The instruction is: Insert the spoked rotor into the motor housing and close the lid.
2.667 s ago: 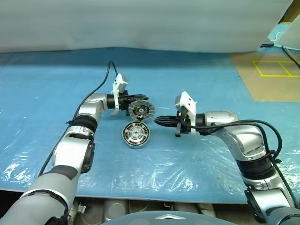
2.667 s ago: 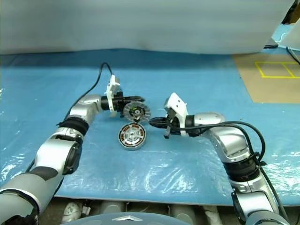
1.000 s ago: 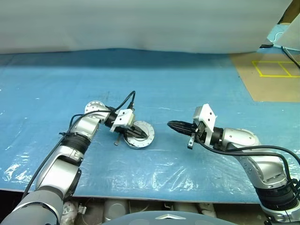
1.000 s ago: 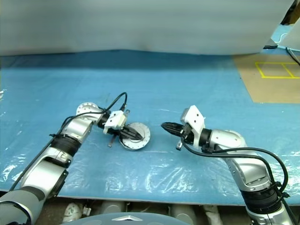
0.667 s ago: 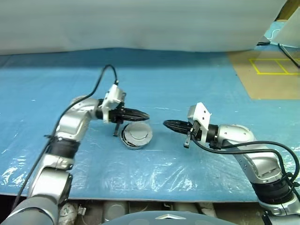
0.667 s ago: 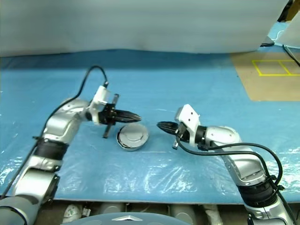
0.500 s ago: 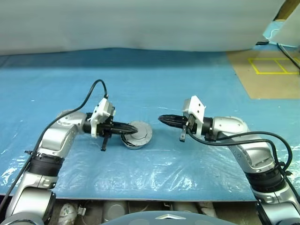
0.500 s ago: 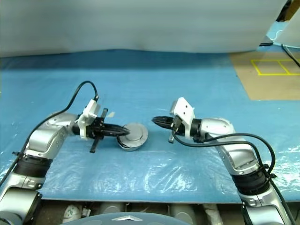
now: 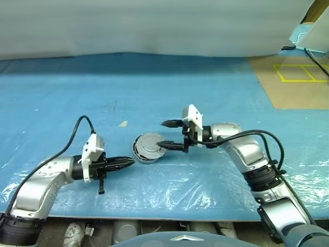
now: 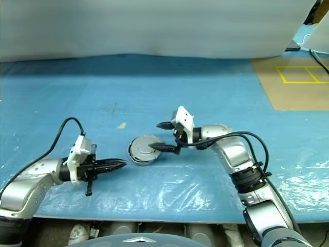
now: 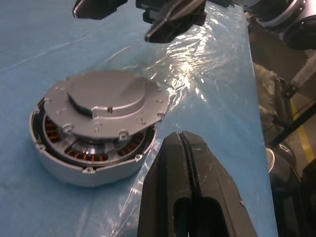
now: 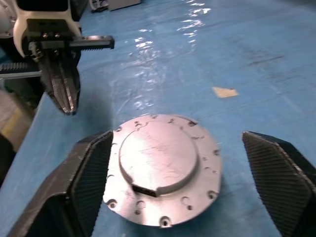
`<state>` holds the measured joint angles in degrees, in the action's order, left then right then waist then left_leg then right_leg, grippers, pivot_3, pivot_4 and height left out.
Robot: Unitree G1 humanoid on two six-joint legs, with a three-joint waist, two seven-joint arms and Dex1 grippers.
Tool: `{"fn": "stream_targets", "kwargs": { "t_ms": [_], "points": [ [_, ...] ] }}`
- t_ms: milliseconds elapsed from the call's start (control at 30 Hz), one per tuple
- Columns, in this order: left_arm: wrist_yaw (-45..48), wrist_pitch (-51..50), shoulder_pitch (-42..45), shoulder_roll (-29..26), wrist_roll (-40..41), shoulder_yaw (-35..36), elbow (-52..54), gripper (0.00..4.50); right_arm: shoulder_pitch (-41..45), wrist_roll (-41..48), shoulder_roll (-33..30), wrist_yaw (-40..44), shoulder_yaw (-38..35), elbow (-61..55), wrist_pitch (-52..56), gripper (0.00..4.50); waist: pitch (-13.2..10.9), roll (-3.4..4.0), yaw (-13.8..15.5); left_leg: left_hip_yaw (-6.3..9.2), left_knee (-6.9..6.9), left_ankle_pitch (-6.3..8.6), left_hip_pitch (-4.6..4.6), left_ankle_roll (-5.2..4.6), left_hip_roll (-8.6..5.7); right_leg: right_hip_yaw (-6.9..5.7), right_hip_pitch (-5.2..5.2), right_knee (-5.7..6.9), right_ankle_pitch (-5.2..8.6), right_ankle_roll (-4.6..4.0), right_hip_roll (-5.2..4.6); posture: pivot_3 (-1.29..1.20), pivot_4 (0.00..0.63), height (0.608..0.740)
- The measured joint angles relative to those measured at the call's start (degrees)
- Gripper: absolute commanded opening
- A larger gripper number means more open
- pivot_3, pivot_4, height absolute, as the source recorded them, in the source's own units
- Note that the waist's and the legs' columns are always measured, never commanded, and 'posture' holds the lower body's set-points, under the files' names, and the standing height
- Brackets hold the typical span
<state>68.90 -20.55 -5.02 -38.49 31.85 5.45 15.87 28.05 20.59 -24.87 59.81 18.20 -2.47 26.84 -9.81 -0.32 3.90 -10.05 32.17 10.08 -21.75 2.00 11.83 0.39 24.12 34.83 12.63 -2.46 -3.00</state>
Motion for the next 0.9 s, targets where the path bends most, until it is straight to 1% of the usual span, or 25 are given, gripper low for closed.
{"fn": "stream_targets", "kwargs": {
  "t_ms": [233,333,433,667,767,867,900],
  "points": [
    [-5.6,8.4,-7.1,4.1,-3.2,1.7,0.4,0.00,3.1,-3.7,2.7,3.3,3.0,7.3,-4.6,4.48,0.0,-0.01,0.0,0.00,0.04,0.01,0.03,-0.02,0.01,0.01,-0.03,0.02,0.00,0.01,-0.02,0.00,0.150,0.740],
    [-6.7,10.4,-9.1,3.9,-4.9,1.7,0.9,0.00,4.6,-5.8,3.2,4.7,4.1,10.1,-7.1,4.48,0.0,-0.02,0.0,0.00,0.03,0.01,0.04,-0.02,0.04,-0.01,-0.03,0.03,0.00,0.00,0.01,0.00,0.150,0.740],
    [-8.3,10.1,-8.9,4.0,-4.7,1.6,2.7,0.00,5.0,-7.7,4.7,5.4,4.8,13.0,-9.4,4.48,0.0,-0.02,0.0,0.00,0.06,0.11,0.04,-0.19,0.02,-0.01,-0.05,0.03,0.00,0.00,-0.01,0.00,0.150,0.740],
    [-11.1,7.7,-4.7,4.2,-2.4,1.6,4.2,0.00,5.9,-12.0,5.7,5.0,5.3,17.0,-14.3,4.48,0.0,-0.03,0.0,-0.01,0.08,0.12,0.17,-0.20,0.03,0.01,-0.12,0.13,0.00,-0.01,0.01,0.00,0.150,0.740],
    [-11.1,6.9,-4.3,4.0,-1.8,1.6,4.2,0.00,5.9,-12.8,6.3,4.9,5.3,17.5,-15.5,3.90,0.0,-0.05,-0.2,-0.02,0.09,0.12,0.20,-0.20,0.02,0.06,-0.13,0.14,0.00,-0.01,0.01,0.00,0.150,0.740],
    [-10.9,6.7,-4.2,3.6,-1.7,1.6,4.1,0.00,5.8,-13.3,6.8,5.1,5.7,17.6,-16.5,2.96,0.0,-0.06,-0.3,-0.03,0.10,0.12,0.23,-0.21,0.02,0.06,-0.15,0.19,-0.01,-0.01,0.02,0.00,0.150,0.740],
    [-10.9,6.7,-4.2,3.6,-1.7,1.6,4.0,0.00,5.8,-13.5,6.8,5.1,5.7,17.6,-16.6,2.95,0.0,-0.06,-0.3,-0.02,0.12,0.12,0.25,-0.22,0.02,0.06,-0.16,0.22,0.00,-0.01,0.02,0.00,0.150,0.740]
  ]
}}
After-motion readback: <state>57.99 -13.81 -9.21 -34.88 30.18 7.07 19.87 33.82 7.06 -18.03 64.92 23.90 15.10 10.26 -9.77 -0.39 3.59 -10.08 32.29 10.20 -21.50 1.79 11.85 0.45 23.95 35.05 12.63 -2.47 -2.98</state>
